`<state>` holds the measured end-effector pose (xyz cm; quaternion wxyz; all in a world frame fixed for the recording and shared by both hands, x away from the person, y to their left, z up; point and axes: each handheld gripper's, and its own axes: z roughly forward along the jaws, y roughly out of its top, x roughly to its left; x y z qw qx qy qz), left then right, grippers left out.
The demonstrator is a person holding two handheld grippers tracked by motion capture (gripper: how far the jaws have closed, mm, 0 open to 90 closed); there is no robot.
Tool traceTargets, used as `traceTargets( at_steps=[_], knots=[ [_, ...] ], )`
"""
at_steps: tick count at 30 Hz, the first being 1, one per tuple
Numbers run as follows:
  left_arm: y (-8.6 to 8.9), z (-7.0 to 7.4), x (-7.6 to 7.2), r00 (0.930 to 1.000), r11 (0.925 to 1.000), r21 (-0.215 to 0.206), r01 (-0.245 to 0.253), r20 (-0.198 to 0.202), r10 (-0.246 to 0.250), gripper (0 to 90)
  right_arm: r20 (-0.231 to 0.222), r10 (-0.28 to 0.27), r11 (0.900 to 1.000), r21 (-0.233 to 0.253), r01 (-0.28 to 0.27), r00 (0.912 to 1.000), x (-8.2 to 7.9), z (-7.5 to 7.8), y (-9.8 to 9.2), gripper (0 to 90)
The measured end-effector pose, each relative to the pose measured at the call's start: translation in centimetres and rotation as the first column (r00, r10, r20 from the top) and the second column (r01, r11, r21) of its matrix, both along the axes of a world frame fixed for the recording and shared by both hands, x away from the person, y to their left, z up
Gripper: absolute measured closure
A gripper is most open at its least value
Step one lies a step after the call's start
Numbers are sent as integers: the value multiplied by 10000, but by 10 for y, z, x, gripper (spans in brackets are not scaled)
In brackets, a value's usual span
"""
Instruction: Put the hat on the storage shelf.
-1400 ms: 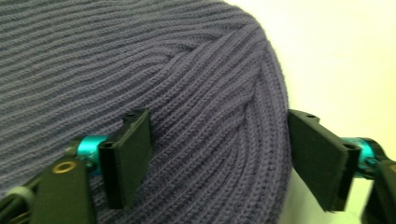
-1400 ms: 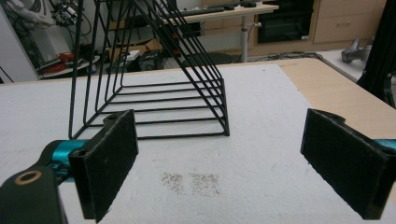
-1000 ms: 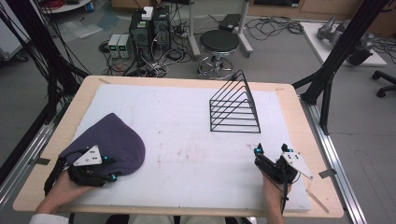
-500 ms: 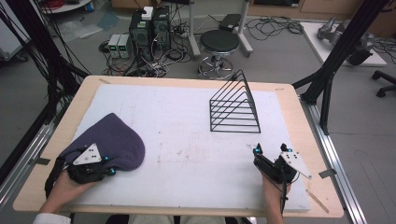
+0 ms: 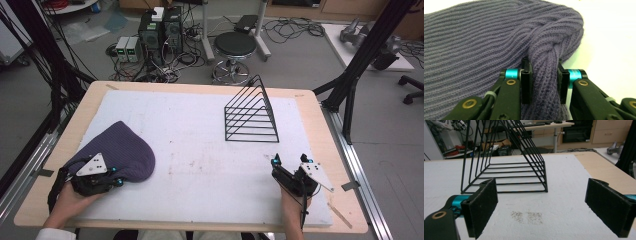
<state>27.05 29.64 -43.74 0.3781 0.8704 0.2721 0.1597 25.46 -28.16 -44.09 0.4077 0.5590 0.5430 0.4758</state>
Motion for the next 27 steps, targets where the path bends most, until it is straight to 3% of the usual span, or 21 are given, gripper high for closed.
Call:
traceTargets(
  at_steps=[6, 10, 18, 22, 27],
  knots=[
    [3, 4, 0, 9995, 9993, -322, -203, 231, 211, 728, 2, 12, 10000, 29, -12, 10000, 0, 0, 0, 103],
    [5, 9, -1, 9961, 9959, -643, -634, 580, 672, 728, 12, 14, 10000, 41, -15, 10000, 0, 0, 0, 103],
    [9, 19, -6, 9713, 9828, -1058, -1512, 1687, 1676, 728, -5, 3, 10000, 96, -3, 10000, 0, 0, 0, 103],
    [10, 24, -6, 9682, 9812, -1204, -1506, 1827, 1711, 727, -93, 22, 10000, 87, -21, 10000, 0, 0, 1, 103],
    [10, 32, -4, 9585, 9741, -1515, -1677, 2060, 1971, 728, -89, 34, 10000, 66, -34, 10000, 0, 0, 1, 103]
  ],
)
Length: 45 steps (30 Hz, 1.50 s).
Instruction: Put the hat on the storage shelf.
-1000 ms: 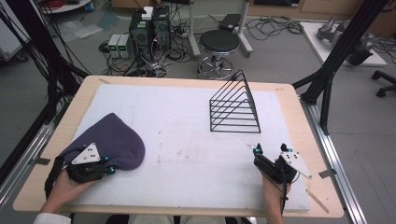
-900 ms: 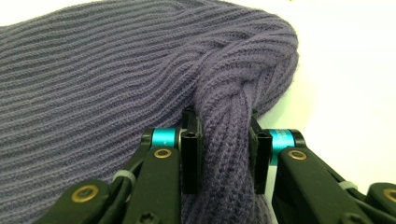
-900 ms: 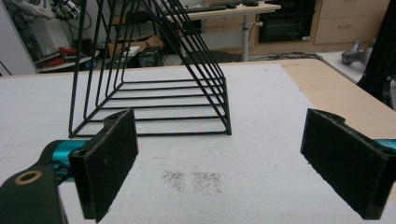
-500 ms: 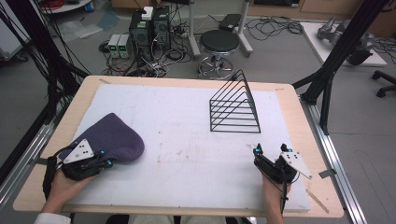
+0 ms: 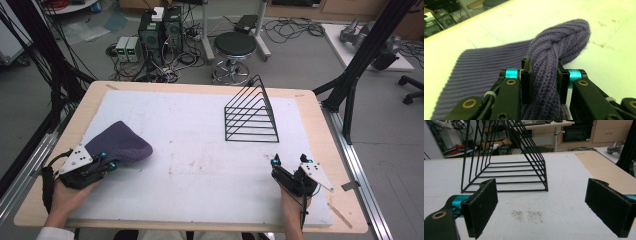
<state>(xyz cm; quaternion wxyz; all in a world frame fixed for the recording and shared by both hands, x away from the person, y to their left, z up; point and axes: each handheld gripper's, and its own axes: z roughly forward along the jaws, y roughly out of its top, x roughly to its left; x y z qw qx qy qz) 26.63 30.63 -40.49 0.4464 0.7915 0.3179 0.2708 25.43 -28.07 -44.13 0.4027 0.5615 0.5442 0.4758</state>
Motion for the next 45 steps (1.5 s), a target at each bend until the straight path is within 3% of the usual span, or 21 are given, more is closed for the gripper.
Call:
traceTargets(
  at_steps=[4, 10, 19, 24, 29, 31, 35, 39, 42, 45],
  knots=[
    [1, 7, 1, 9998, 9997, -182, -167, 123, 170, 729, -7, -42, 10000, -25, 42, 10000, 0, 0, 0, 103],
    [1, 20, 8, 9957, 9963, -588, -620, 647, 658, 731, 23, -22, 9999, -145, 22, 10000, 0, 0, 0, 103],
    [-3, 45, 15, 9815, 9835, -1463, -1062, 1428, 1273, 736, -73, 18, 10000, -77, -19, 10000, 2, -1, 2, 103],
    [-5, 59, 17, 9707, 9714, -2092, -1127, 1857, 1527, 738, -96, 36, 9999, -103, -37, 9999, 2, -1, 4, 103],
    [-7, 71, 13, 9543, 9556, -2807, -903, 2502, 1637, 738, -118, 6, 10000, -94, -7, 9999, 2, -1, 4, 103],
    [-9, 75, 11, 9489, 9532, -2947, -684, 2758, 1533, 739, -114, 11, 10000, -90, -12, 9999, 2, -1, 4, 103],
    [-19, 83, 3, 9261, 9509, -3096, -15, 3583, 1181, 739, -90, 20, 9999, -107, -21, 10000, 2, -1, 4, 103],
    [-32, 94, -4, 9064, 9516, -3047, 401, 4118, 937, 739, -70, 30, 9998, -171, -31, 10000, 2, -1, 4, 103],
    [-42, 104, -6, 9050, 9488, -3070, 740, 4203, 654, 738, 13, 79, 9998, -163, -79, 10000, 2, 0, 5, 103],
    [-49, 112, -9, 8950, 9431, -3158, 1036, 4432, 501, 738, 84, 158, 9997, -162, -156, 9998, 1, 0, 5, 103]
  ],
)
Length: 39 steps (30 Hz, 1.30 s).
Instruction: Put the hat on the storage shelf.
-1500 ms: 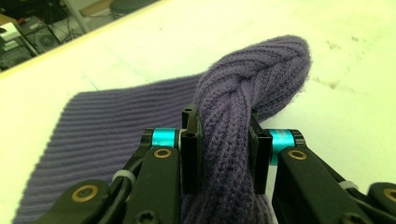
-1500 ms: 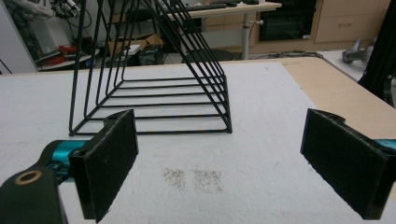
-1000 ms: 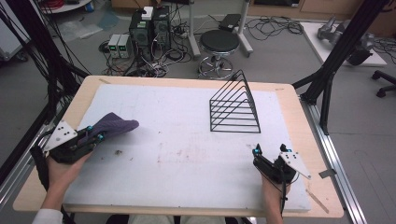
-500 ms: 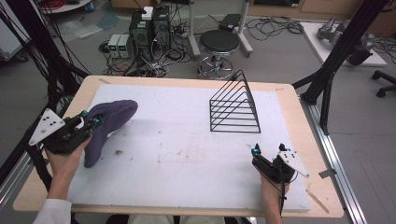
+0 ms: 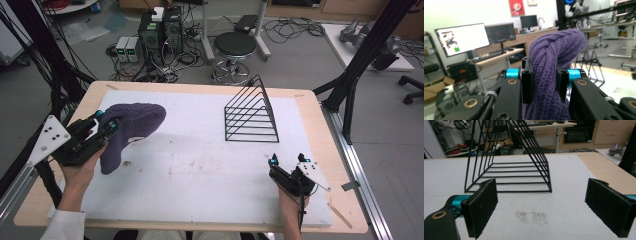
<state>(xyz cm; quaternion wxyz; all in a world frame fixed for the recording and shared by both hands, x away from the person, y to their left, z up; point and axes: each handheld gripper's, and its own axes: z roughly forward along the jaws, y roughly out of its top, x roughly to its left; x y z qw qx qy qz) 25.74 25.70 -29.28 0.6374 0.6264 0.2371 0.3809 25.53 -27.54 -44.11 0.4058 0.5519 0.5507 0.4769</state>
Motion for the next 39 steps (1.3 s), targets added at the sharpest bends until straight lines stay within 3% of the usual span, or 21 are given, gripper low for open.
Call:
traceTargets(
  at_steps=[7, 11, 12, 13, 14, 15, 19, 20, 21, 22, 23, 24, 25, 29, 30, 31, 35, 36, 37, 38, 39],
  knots=[
    [-11, 14, -2, 9981, 9975, -475, 525, 340, -510, 738, 648, 565, 9981, 209, -580, 9963, -3, 4, 7, 102],
    [-17, 17, 0, 9954, 9925, -841, 889, 436, -855, 738, 1577, 1538, 9877, 47, -1565, 9754, -4, 10, 17, 102],
    [-18, 17, 1, 9952, 9920, -866, 921, 425, -887, 739, 2006, 2102, 9771, -100, -2125, 9569, -5, 15, 24, 102],
    [-20, 18, 1, 9947, 9914, -871, 974, 424, -940, 739, 2006, 2102, 9771, -100, -2125, 9569, -5, 15, 24, 102],
    [-22, 19, 2, 9940, 9907, -888, 1032, 456, -995, 738, 2312, 2765, 9598, -185, -2800, 9328, -4, 22, 33, 102],
    [-24, 20, 3, 9933, 9898, -913, 1094, 466, -1055, 738, 2312, 2765, 9598, -185, -2800, 9328, -4, 22, 33, 102],
    [-33, 23, 4, 9904, 9858, -1078, 1290, 647, -1225, 739, 2465, 3600, 9313, -379, -3622, 8998, 1, 34, 56, 102],
    [-35, 25, 5, 9894, 9851, -1082, 1338, 714, -1265, 739, 2764, 4115, 9050, -108, -4253, 8685, 6, 40, 71, 102],
    [-37, 26, 5, 9886, 9843, -1086, 1392, 730, -1318, 739, 2764, 4115, 9050, -108, -4253, 8685, 6, 40, 71, 102],
    [-39, 27, 5, 9874, 9828, -1121, 1470, 752, -1391, 739, 2929, 4447, 8837, 107, -4680, 8464, 10, 45, 82, 102],
    [-40, 28, 5, 9863, 9812, -1171, 1531, 799, -1444, 739, 2929, 4447, 8837, 107, -4680, 8464, 10, 45, 82, 102],
    [-41, 29, 5, 9848, 9791, -1233, 1618, 843, -1521, 739, 3173, 4758, 8655, -29, -5009, 8203, 13, 49, 95, 102],
    [-42, 30, 6, 9829, 9764, -1306, 1721, 884, -1614, 739, 3173, 4758, 8655, -29, -5009, 8203, 13, 49, 95, 102],
    [-44, 32, 6, 9771, 9661, -1601, 2026, 992, -1885, 739, 3564, 5271, 8333, -389, -5514, 7714, 20, 55, 119, 102],
    [-43, 32, 6, 9751, 9646, -1570, 2119, 992, -1981, 739, 3765, 5401, 8208, -381, -5699, 7527, 22, 59, 128, 102],
    [-44, 33, 6, 9744, 9632, -1602, 2157, 990, -2017, 739, 3765, 5401, 8208, -381, -5699, 7527, 22, 59, 128, 102],
    [-47, 33, 8, 9658, 9537, -1651, 2513, 1070, -2360, 738, 4014, 5551, 8060, -431, -5904, 7285, 27, 65, 142, 102],
    [-49, 34, 8, 9636, 9513, -1669, 2594, 1112, -2432, 738, 4067, 5687, 7955, -511, -6038, 7150, 31, 69, 150, 102],
    [-50, 34, 9, 9610, 9481, -1702, 2685, 1148, -2516, 738, 4067, 5687, 7955, -511, -6038, 7150, 31, 69, 150, 102],
    [-51, 35, 9, 9584, 9447, -1738, 2780, 1166, -2606, 738, 4119, 5890, 7794, -622, -6235, 6953, 35, 73, 158, 102],
    [-52, 35, 10, 9570, 9430, -1750, 2832, 1162, -2658, 738, 4119, 5890, 7794, -622, -6235, 6953, 35, 73, 158, 102]
  ],
)
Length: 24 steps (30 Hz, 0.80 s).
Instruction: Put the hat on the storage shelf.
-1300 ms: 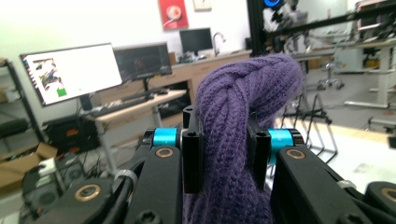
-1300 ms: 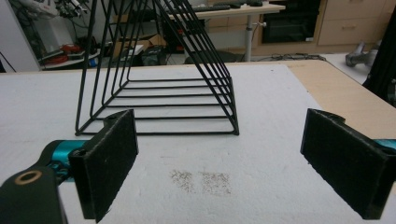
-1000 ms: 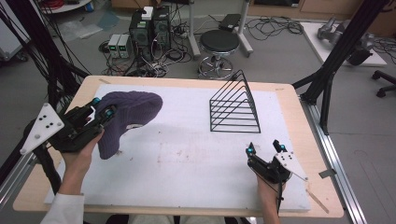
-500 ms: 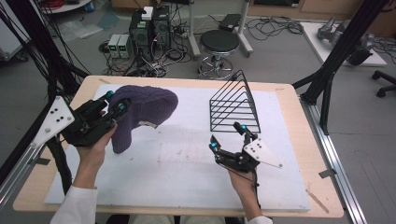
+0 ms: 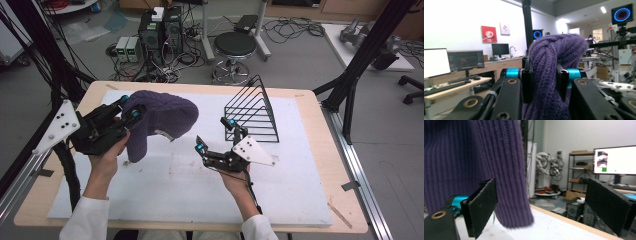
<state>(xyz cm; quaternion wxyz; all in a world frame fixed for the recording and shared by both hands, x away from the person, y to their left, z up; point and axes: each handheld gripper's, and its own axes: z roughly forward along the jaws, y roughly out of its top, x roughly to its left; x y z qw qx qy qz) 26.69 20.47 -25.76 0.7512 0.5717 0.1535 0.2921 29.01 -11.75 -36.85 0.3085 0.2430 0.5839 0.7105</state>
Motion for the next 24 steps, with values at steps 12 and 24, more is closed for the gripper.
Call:
traceTargets(
  at_steps=[12, 24],
  knots=[
    [-19, 7, 11, 9915, 9876, -914, 1277, -126, -1294, 738, -185, 1064, 9943, 38, -1063, 9942, 7, 6, 15, 131],
    [-39, 3, 27, 9850, 9805, -1091, 1632, -390, -1683, 738, -291, 95, 9992, 380, -84, 9995, -3, 20, -4, 776]
  ],
)
